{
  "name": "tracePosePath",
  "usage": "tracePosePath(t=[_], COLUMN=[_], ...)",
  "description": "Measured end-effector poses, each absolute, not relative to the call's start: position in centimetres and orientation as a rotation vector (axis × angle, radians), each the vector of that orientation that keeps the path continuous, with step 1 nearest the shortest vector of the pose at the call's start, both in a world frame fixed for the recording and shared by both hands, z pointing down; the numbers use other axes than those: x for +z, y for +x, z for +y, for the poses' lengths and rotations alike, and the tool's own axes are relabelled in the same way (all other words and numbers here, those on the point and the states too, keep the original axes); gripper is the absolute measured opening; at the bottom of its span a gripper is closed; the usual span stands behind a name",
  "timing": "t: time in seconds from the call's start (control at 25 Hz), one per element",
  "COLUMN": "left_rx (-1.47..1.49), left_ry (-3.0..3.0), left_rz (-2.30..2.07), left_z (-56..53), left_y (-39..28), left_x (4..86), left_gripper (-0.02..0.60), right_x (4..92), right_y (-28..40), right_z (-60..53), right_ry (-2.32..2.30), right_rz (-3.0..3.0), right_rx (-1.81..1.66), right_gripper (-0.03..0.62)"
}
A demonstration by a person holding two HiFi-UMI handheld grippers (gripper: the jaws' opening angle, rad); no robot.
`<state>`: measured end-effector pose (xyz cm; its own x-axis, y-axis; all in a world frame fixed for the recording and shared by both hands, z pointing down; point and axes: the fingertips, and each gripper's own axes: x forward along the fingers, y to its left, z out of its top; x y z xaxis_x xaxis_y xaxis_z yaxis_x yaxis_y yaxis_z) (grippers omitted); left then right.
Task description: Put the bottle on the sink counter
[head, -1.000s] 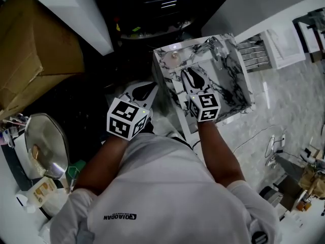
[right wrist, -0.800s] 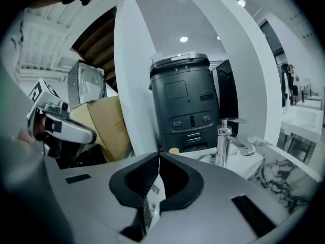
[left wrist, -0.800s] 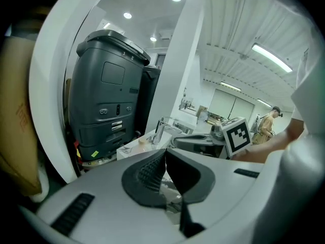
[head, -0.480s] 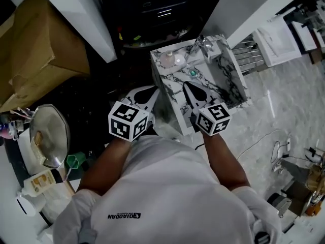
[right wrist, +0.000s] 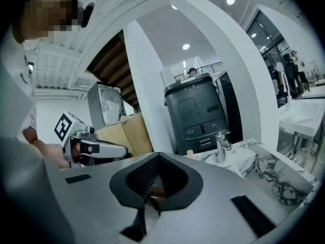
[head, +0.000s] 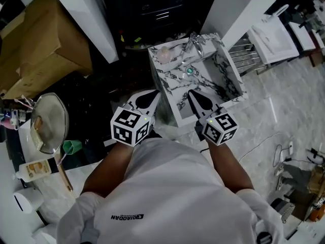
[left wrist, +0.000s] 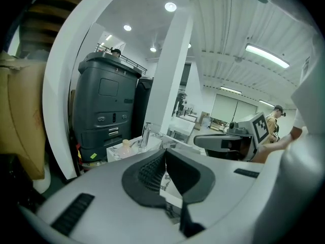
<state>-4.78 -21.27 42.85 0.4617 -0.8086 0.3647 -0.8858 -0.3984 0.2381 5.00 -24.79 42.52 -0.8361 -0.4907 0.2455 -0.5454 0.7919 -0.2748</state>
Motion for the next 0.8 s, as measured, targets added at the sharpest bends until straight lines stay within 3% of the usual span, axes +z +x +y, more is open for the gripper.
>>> tracePosePath(t=[0.8], left_rx=[0.265], left_ry=[2.301], left_rz=[-1.492], left_z=[-13.3], left_y=[-1.0], left_x=[41.1], left_gripper=[0.015], right_x=[39.8], right_y=[10.9], right_z=[-16.6], right_ry=[0.811], right_rz=[-2.875], right_rx=[0.453], right_gripper=[0.040])
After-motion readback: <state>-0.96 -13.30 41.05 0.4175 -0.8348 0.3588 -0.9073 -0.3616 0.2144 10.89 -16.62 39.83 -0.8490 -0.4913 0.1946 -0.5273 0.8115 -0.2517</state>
